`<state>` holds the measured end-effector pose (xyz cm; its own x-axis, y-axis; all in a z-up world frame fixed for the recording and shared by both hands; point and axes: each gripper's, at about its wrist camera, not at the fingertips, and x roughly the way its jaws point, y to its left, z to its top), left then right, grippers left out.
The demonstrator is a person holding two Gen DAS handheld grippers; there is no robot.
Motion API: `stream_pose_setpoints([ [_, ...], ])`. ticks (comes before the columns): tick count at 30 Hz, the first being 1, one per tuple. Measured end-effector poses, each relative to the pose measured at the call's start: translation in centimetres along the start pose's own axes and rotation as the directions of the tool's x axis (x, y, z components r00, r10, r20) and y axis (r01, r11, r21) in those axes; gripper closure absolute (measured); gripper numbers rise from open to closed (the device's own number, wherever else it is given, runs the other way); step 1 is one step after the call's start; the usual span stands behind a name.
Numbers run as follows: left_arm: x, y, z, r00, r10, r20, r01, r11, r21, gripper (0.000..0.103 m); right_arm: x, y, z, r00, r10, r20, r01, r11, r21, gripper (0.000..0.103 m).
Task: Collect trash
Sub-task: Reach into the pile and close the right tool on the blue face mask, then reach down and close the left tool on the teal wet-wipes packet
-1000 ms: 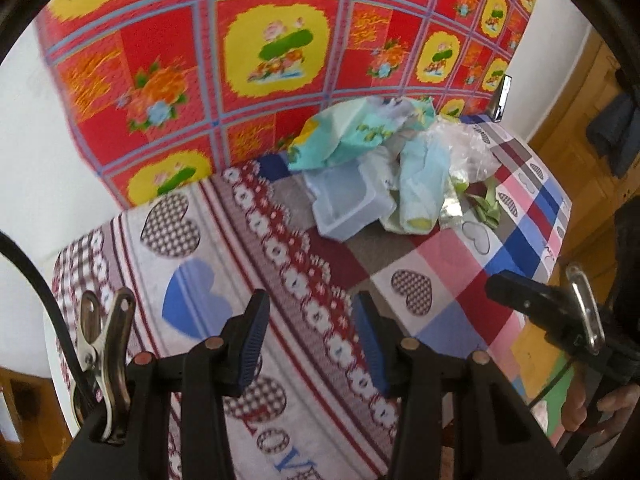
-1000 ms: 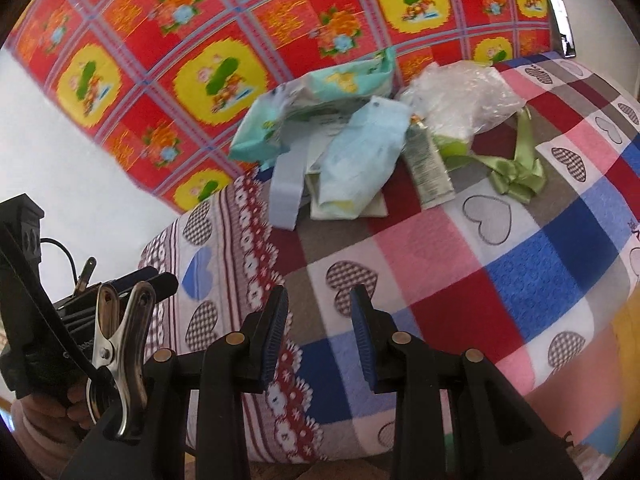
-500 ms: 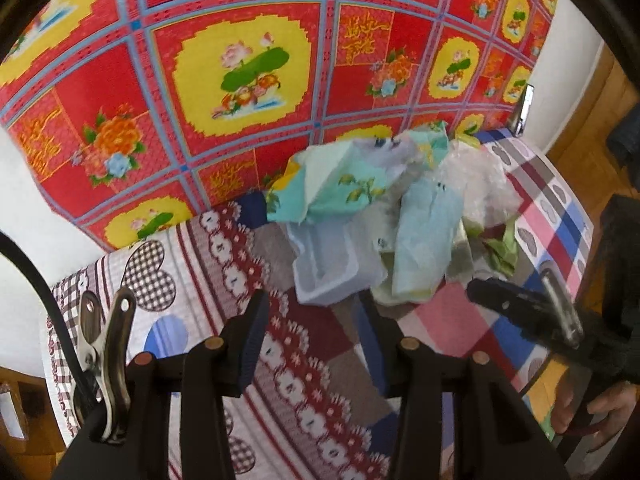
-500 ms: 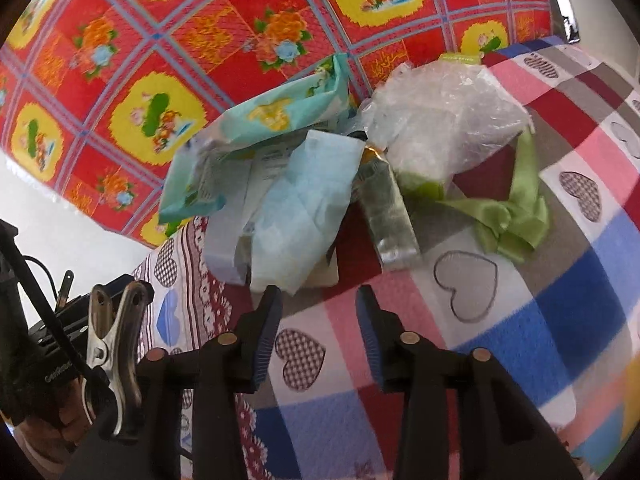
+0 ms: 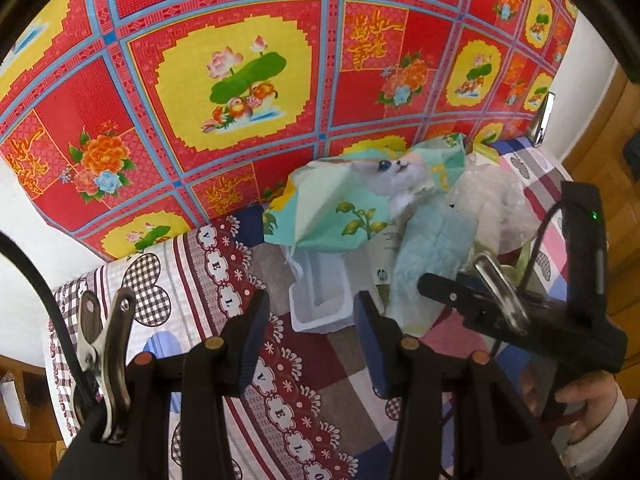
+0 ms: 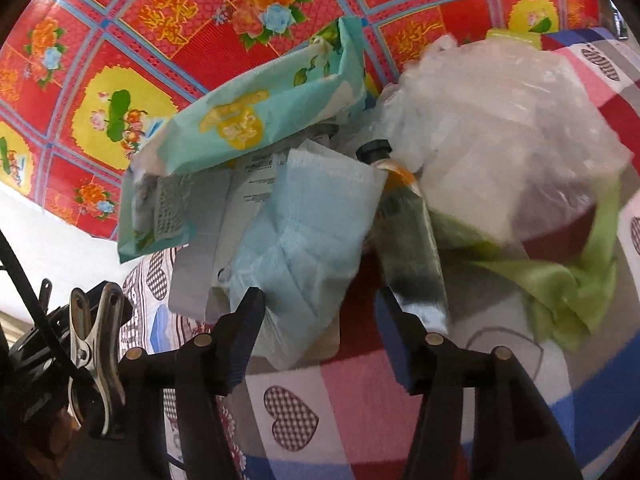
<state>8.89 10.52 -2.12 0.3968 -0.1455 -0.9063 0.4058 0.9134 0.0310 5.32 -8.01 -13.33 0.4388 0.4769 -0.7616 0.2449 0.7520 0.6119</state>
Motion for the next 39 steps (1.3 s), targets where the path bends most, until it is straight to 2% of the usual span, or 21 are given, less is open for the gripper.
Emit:
stream_pose_setpoints([
  [3, -0.3, -0.2, 0.1, 1.0, 0.001, 0.001, -0.001, 1.0, 0.006, 0.057, 0.5, 0.1, 0.5, 1.0, 0.005, -0.001, -0.005, 1.0, -0.004, 0.045],
  [4, -0.4, -0.3, 0.1, 1.0, 0.002, 0.004, -0.002, 1.0, 0.01, 0.057, 0.5, 0.2, 0.6, 1.0, 0.003, 0.0, -0.003, 1.0, -0.006, 0.049],
  [5, -0.6, -0.5, 0.2, 1.0, 0.003, 0.007, -0.003, 1.0, 0.016, 0.057, 0.6, 0.2, 0.6, 1.0, 0.009, -0.001, -0.009, 1.0, -0.005, 0.06],
  [8, -0.9, -1.0, 0.3, 1.0, 0.008, 0.018, -0.008, 1.0, 0.029, 0.057, 0.3, 0.2, 0.5, 0.999, 0.042, 0.0, -0.042, 0.999, -0.006, 0.076],
  [13, -0.8, -2.0, 0.9, 1.0, 0.018, 0.015, -0.018, 0.999, 0.044, 0.057, -0.8, 1.0, 0.4, 0.999, 0.046, 0.03, -0.044, 0.997, -0.06, 0.085],
  [17, -1.1, -3.0, 1.5, 1.0, 0.017, 0.023, -0.018, 0.998, 0.063, 0.057, -2.6, 0.7, -0.3, 0.998, 0.03, 0.058, -0.027, 0.998, -0.061, 0.085],
  [20, -1.3, -4.4, 2.1, 0.998, 0.048, 0.051, -0.053, 0.993, 0.108, 0.057, -3.8, 0.3, -0.5, 0.998, 0.033, 0.059, -0.029, 0.997, -0.066, 0.086],
  [25, -0.6, -7.5, 3.5, 0.988, 0.115, 0.102, -0.136, 0.962, 0.236, 0.056, -5.7, -1.2, -1.4, 0.998, 0.035, 0.055, -0.031, 0.998, -0.061, 0.086],
  [30, 1.9, -9.2, 4.9, 0.985, 0.147, 0.089, -0.168, 0.929, 0.329, 0.056, -6.8, -2.9, -2.4, 0.999, 0.029, 0.046, -0.028, 0.999, -0.018, 0.085],
  [36, 4.0, -9.8, 6.0, 0.96, 0.247, 0.131, -0.279, 0.873, 0.4, 0.05, -8.4, -5.0, -3.2, 0.997, 0.062, 0.049, -0.062, 0.998, -0.009, 0.085],
  [39, 4.3, -9.7, 6.3, 0.959, 0.25, 0.135, -0.284, 0.862, 0.42, 0.049, -8.3, -5.3, -3.3, 0.996, 0.072, 0.046, -0.071, 0.997, -0.012, 0.085],
])
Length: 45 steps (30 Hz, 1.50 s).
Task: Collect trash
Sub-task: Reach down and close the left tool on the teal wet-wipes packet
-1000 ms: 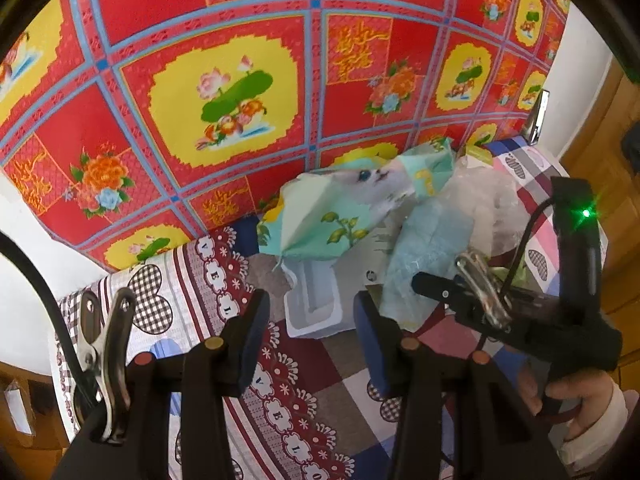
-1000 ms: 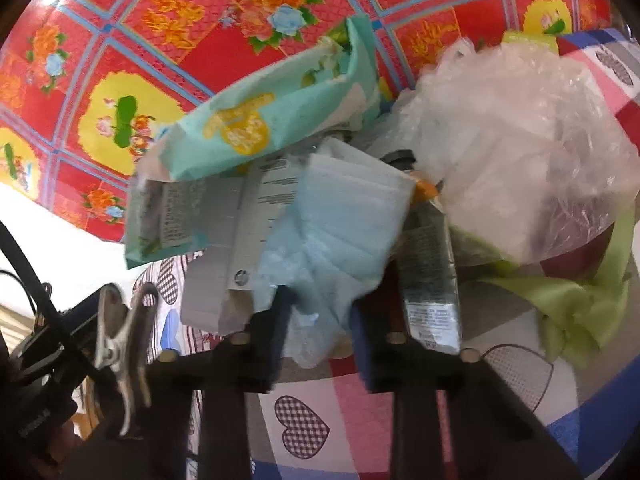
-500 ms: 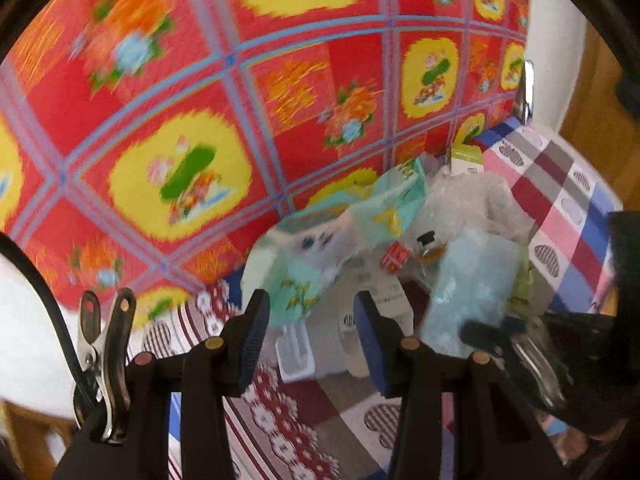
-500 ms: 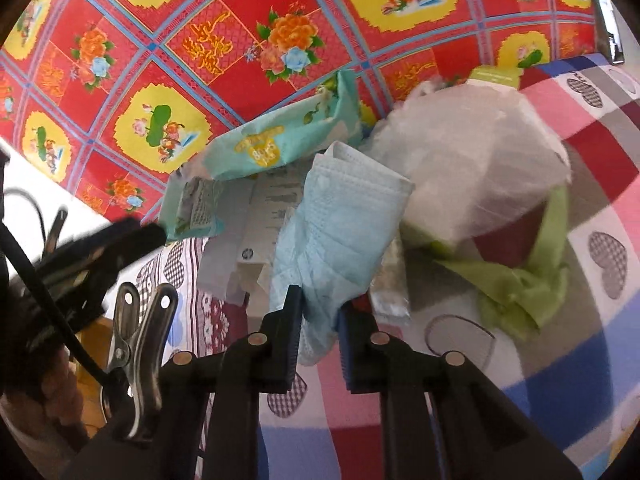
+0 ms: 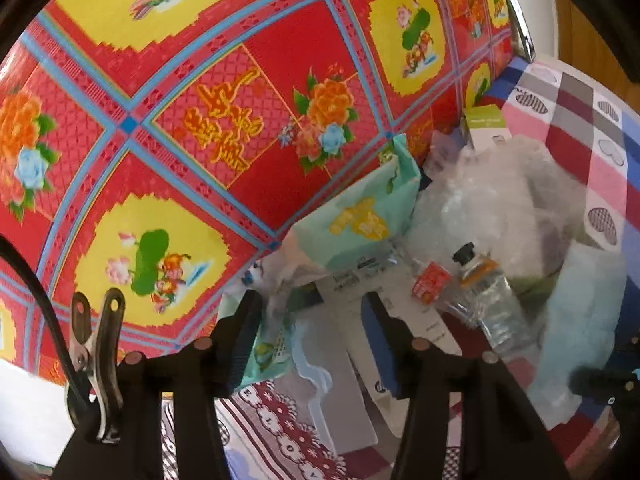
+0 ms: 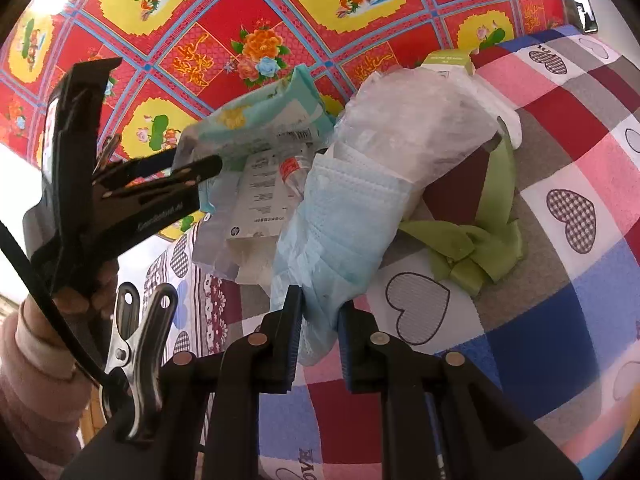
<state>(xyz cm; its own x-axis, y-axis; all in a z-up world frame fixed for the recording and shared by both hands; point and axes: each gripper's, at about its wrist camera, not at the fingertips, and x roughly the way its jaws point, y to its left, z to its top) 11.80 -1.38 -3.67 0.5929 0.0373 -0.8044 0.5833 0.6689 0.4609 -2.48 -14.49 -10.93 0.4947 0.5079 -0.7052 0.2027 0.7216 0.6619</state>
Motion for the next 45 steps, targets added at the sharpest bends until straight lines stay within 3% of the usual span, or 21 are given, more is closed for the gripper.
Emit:
stream_pose_setpoints([
  [8, -0.2, 0.5, 0.7, 1.0, -0.013, -0.018, 0.014, 0.998, 0.061, 0.049, 0.5, -0.5, 0.4, 0.999, 0.033, -0.01, -0.033, 0.999, -0.01, 0.085],
  [15, -1.4, 1.9, 1.9, 0.981, -0.187, -0.044, 0.19, 0.979, 0.077, 0.044, 0.5, 0.0, 0.7, 0.998, 0.056, -0.011, -0.057, 0.997, -0.051, 0.085],
  [20, -0.5, 1.1, 3.0, 0.988, -0.131, -0.078, 0.144, 0.973, 0.182, 0.041, 0.8, 0.0, 0.9, 0.998, 0.067, -0.021, -0.068, 0.996, -0.054, 0.085],
  [25, 0.9, 1.1, 4.1, 0.996, -0.056, -0.07, 0.069, 0.976, 0.205, 0.041, 0.8, -0.2, 0.9, 0.998, 0.065, -0.025, -0.067, 0.996, -0.054, 0.085],
  [30, 1.3, 3.0, 4.5, 0.998, 0.021, -0.055, -0.014, 0.993, 0.115, 0.092, 1.0, -0.5, 0.8, 0.998, 0.06, -0.029, -0.061, 0.997, -0.046, 0.085],
  [34, 0.4, 4.8, 3.7, 0.998, -0.042, -0.056, 0.043, 0.999, 0.005, 0.096, 0.9, -0.6, 0.8, 0.998, 0.051, -0.023, -0.052, 0.997, -0.051, 0.085],
  [45, -3.1, 4.5, -1.5, 0.989, -0.138, -0.061, 0.129, 0.983, -0.128, 0.099, 0.3, -0.1, 1.5, 0.999, 0.051, -0.01, -0.051, 0.995, -0.088, 0.085],
])
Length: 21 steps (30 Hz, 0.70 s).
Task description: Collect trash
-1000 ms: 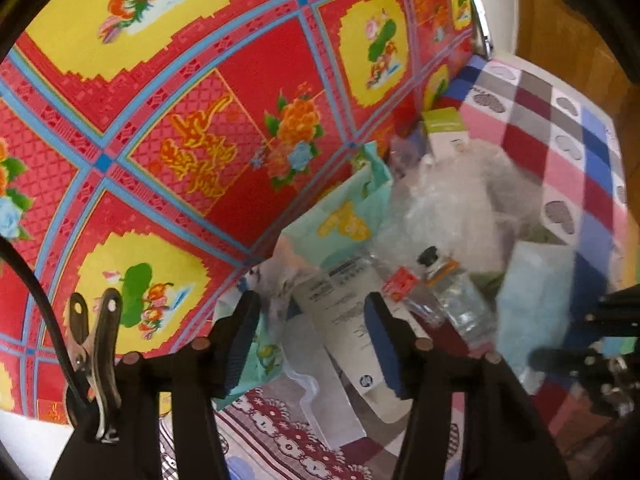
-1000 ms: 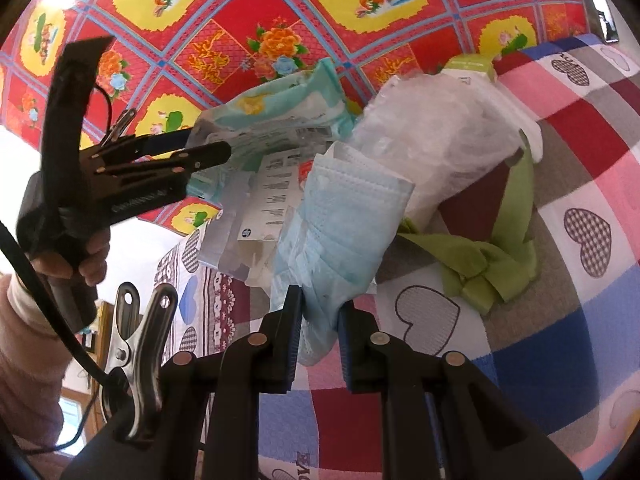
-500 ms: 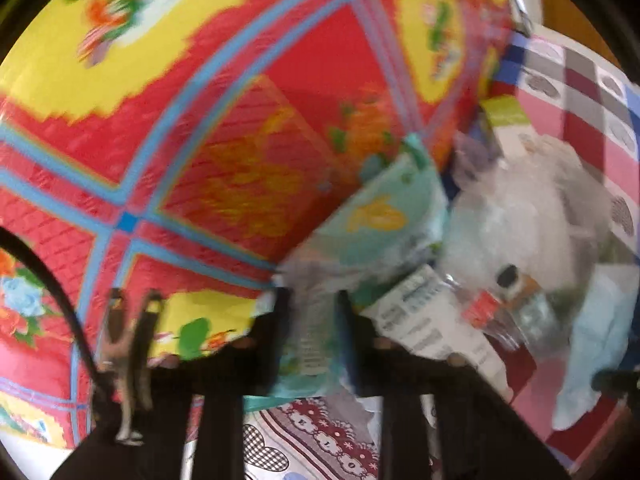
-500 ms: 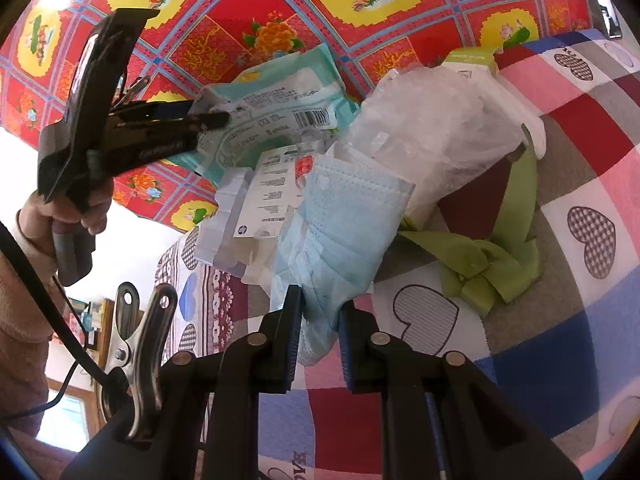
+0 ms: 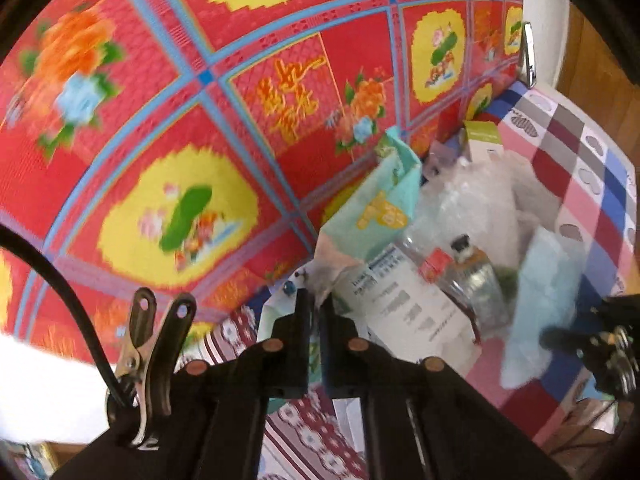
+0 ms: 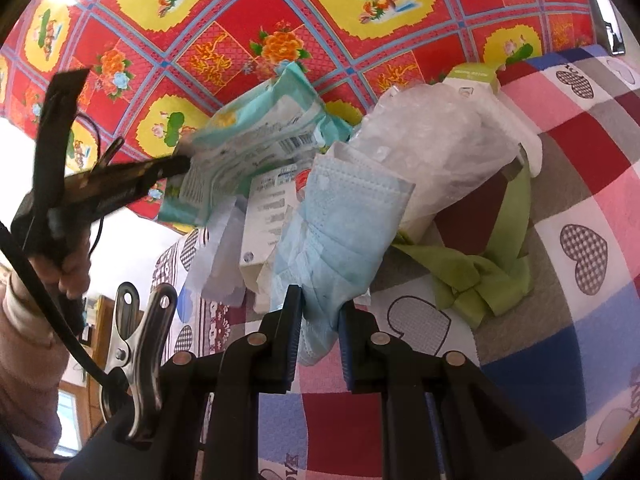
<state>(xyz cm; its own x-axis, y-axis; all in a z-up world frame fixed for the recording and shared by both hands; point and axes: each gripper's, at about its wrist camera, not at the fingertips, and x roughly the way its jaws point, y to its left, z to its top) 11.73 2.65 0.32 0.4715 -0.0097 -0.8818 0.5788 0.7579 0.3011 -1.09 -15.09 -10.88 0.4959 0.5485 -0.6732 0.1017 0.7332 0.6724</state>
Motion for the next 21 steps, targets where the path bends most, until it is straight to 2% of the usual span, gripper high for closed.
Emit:
stream_pose_setpoints([
  [5, -2.3, 0.8, -3.0, 0.999, -0.043, 0.008, 0.044, 0.992, -0.12, 0.1, -0.2, 0.5, -0.2, 1.0, 0.006, 0.0, -0.006, 1.0, -0.022, 0.085],
  [8, -3.1, 1.6, -5.0, 0.999, -0.046, -0.005, 0.045, 0.983, -0.18, 0.1, -0.3, 0.9, -0.3, 1.0, 0.01, 0.0, -0.01, 0.999, -0.037, 0.085],
  [12, -3.8, 3.8, -8.7, 0.998, -0.043, -0.051, 0.026, 0.951, -0.309, 0.1, -0.3, 1.5, -0.4, 1.0, 0.017, -0.002, -0.017, 0.998, -0.056, 0.085],
  [18, -3.6, 6.6, -13.3, 0.995, 0.01, -0.099, -0.053, 0.895, -0.444, 0.098, 0.0, 2.6, -0.4, 1.0, 0.029, -0.008, -0.029, 0.996, -0.088, 0.085],
  [21, -3.7, 7.9, -14.8, 0.993, 0.009, -0.116, -0.065, 0.869, -0.491, 0.097, 0.3, 3.3, -0.4, 0.999, 0.033, -0.017, -0.035, 0.994, -0.107, 0.085],
])
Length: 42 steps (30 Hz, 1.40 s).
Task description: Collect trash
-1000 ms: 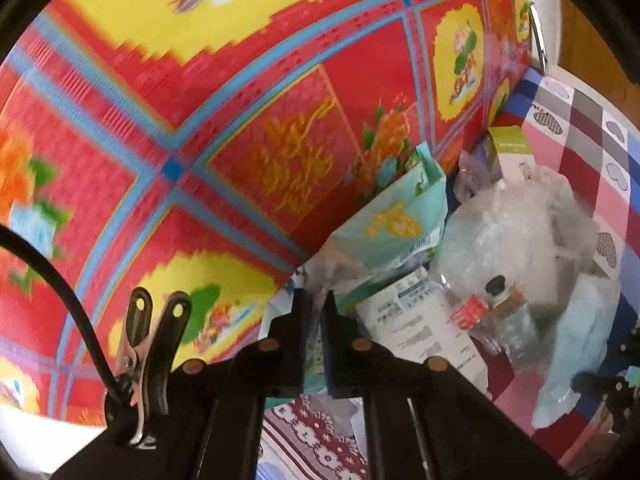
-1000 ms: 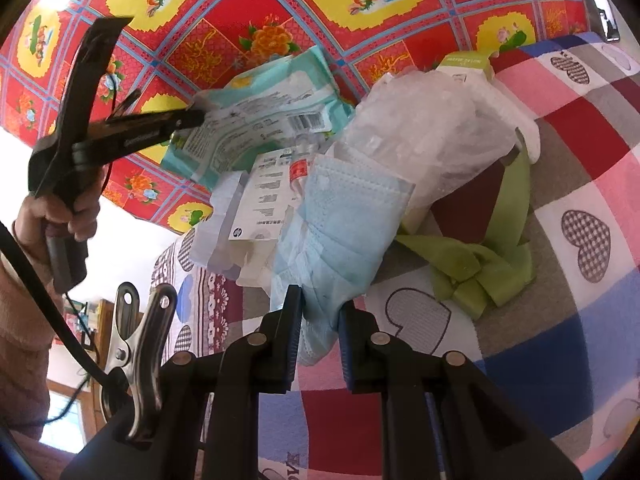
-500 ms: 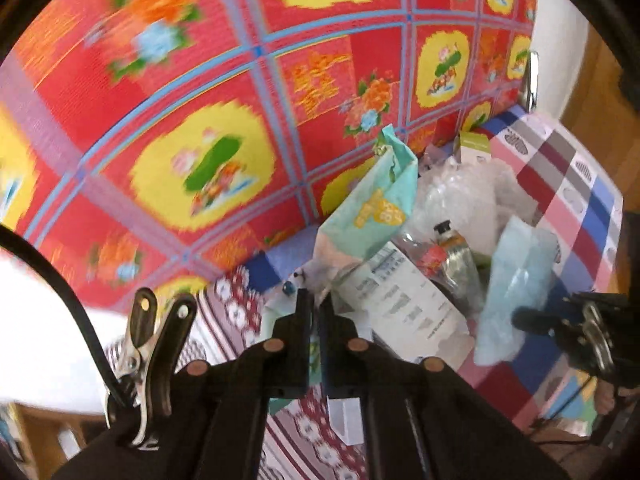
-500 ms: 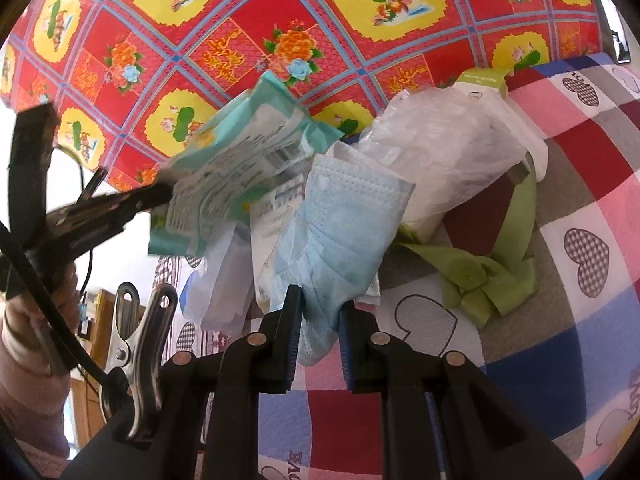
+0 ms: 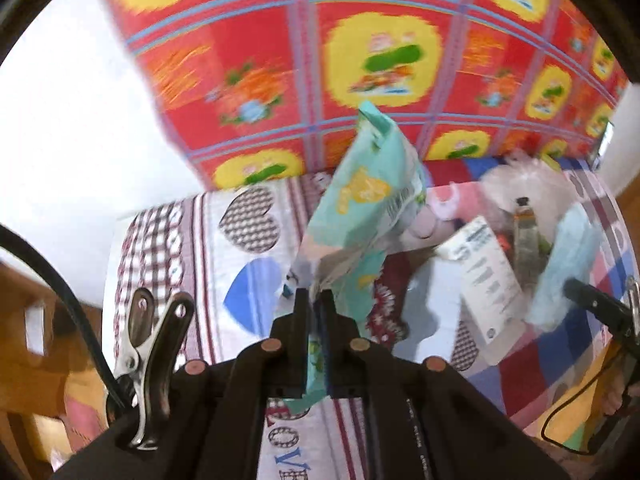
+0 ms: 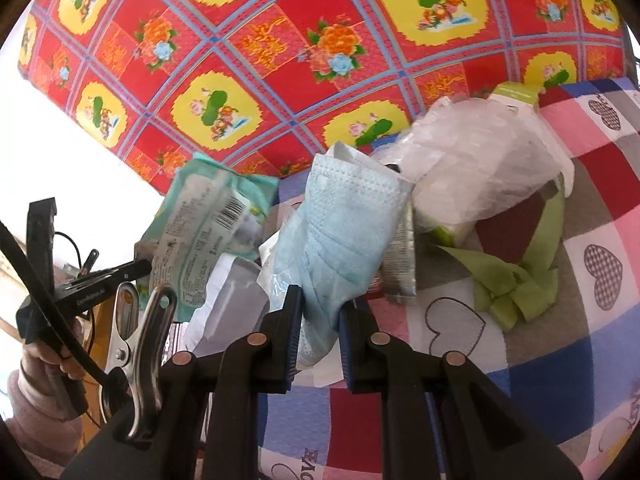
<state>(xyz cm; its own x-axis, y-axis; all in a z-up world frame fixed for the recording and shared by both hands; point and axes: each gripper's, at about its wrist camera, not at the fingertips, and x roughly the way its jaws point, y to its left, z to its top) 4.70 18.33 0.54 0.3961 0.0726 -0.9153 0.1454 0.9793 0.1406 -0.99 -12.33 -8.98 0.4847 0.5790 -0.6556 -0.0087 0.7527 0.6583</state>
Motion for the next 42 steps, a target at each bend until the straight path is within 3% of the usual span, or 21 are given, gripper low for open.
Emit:
stream_pose_setpoints([
  [6, 1.2, 2.9, -1.7, 1.0, 0.013, -0.028, -0.016, 0.995, -0.094, 0.092, 0.7, 1.0, -0.3, 1.0, 0.004, -0.023, -0.005, 1.0, -0.024, 0.085],
  [11, 2.8, 5.3, -2.6, 0.997, -0.056, -0.053, 0.046, 0.982, -0.181, 0.083, 1.2, 1.6, -0.5, 0.999, -0.002, -0.032, 0.001, 1.0, -0.031, 0.085],
  [15, 3.7, 6.4, -3.1, 0.996, -0.071, -0.048, 0.058, 0.973, -0.222, 0.075, 1.5, 2.3, -0.7, 0.999, -0.011, -0.037, 0.009, 0.999, -0.039, 0.085],
  [20, 5.1, 7.9, -2.7, 0.985, -0.173, -0.002, 0.165, 0.943, -0.288, 0.07, 1.8, 3.1, -0.7, 0.998, -0.028, -0.047, 0.026, 0.999, -0.042, 0.085],
  [22, 5.9, 8.4, -2.5, 0.987, -0.161, -0.028, 0.145, 0.942, -0.302, 0.069, 2.0, 3.5, -0.8, 0.998, -0.037, -0.051, 0.035, 0.998, -0.046, 0.085],
  [26, 6.6, 8.9, -2.7, 0.994, -0.093, -0.055, 0.075, 0.961, -0.267, 0.058, 2.0, 4.3, -1.0, 0.997, -0.058, -0.051, 0.055, 0.997, -0.052, 0.085],
  [28, 6.5, 9.2, -2.7, 0.995, -0.08, -0.06, 0.062, 0.964, -0.257, 0.058, 2.0, 4.6, -1.1, 0.996, -0.07, -0.047, 0.068, 0.996, -0.05, 0.085],
  [35, 3.4, 8.0, -1.9, 0.99, -0.139, -0.012, 0.134, 0.972, -0.191, 0.058, 2.0, 5.0, -1.4, 0.996, -0.085, -0.037, 0.084, 0.996, -0.03, 0.085],
  [42, 0.7, 2.7, -0.7, 0.966, -0.258, -0.005, 0.258, 0.965, -0.055, 0.058, 1.7, 4.9, -1.5, 0.996, -0.085, -0.032, 0.084, 0.996, -0.026, 0.085],
])
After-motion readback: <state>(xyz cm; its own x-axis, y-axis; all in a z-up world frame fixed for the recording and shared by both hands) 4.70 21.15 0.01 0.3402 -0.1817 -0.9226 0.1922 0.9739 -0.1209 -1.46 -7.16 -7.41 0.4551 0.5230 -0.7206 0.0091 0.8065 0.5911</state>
